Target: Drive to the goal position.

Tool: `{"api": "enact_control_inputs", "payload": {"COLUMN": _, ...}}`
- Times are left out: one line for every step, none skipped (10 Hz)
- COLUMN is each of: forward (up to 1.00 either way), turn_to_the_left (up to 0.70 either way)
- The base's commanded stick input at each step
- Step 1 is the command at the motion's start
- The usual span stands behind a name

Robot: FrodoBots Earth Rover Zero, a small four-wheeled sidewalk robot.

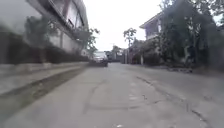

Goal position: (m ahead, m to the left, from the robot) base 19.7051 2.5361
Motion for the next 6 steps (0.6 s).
{"api": "enact_control_inputs", "payload": {"forward": 1.0, "turn_to_the_left": 0.0}}
{"api": "enact_control_inputs", "payload": {"forward": 1.0, "turn_to_the_left": 0.0}}
{"api": "enact_control_inputs", "payload": {"forward": 1.0, "turn_to_the_left": 0.0}}
{"api": "enact_control_inputs", "payload": {"forward": 1.0, "turn_to_the_left": 0.0}}
{"api": "enact_control_inputs", "payload": {"forward": 1.0, "turn_to_the_left": 0.0}}
{"api": "enact_control_inputs", "payload": {"forward": 1.0, "turn_to_the_left": 0.0}}
